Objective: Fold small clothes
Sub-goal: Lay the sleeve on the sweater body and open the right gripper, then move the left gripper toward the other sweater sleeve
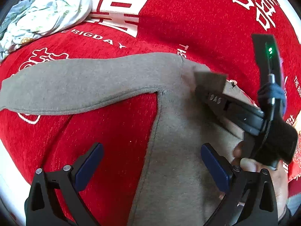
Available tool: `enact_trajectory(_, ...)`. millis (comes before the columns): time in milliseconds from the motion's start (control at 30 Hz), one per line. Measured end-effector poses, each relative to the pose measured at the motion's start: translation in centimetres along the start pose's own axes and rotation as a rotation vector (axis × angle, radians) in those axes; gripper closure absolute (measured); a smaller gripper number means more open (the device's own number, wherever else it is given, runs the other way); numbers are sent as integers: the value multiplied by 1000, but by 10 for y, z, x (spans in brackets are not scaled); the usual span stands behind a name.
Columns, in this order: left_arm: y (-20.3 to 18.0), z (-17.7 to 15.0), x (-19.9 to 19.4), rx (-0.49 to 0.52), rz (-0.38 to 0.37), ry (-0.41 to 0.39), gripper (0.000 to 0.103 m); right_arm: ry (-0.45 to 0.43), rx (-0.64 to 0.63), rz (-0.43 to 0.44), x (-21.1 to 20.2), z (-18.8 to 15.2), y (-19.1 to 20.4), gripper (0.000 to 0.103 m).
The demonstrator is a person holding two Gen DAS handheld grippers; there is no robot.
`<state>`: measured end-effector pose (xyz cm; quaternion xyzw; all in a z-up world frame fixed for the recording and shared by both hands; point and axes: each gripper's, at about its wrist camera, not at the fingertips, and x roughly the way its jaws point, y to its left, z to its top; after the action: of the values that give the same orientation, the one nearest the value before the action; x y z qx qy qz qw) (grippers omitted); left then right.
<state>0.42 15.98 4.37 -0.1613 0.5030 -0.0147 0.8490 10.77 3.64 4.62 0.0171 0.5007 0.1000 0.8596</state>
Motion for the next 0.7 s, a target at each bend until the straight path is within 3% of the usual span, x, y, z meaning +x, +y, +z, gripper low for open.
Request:
enact_trajectory(33,0,0,-2,-4,0,-6,0,7,-1,28,1,0,1,78)
enact_trajectory(133,1,1,-7,-23,0,-18,0,-8,-7,99,-5,0,3,38)
enact_trajectory(167,1,2,-7,-28,-1,-19,0,-29,-10,102,-9,-1,3,34)
enact_trajectory(267,0,2,-6,-35,-2,-11,0,-63,4,123,-25,1,-11,34)
enact_trajectory(367,-11,2,-5,-5,-13,-9,0,-104,24,86,-43,0,-45,33)
enact_trajectory(600,-74,9,19,127,-46,14,0,-54,96,-194,-49,-20,-162,30)
enact_trajectory(700,-112,16,42,189,-26,47,0,-23,166,-218,-44,-27,-203,30)
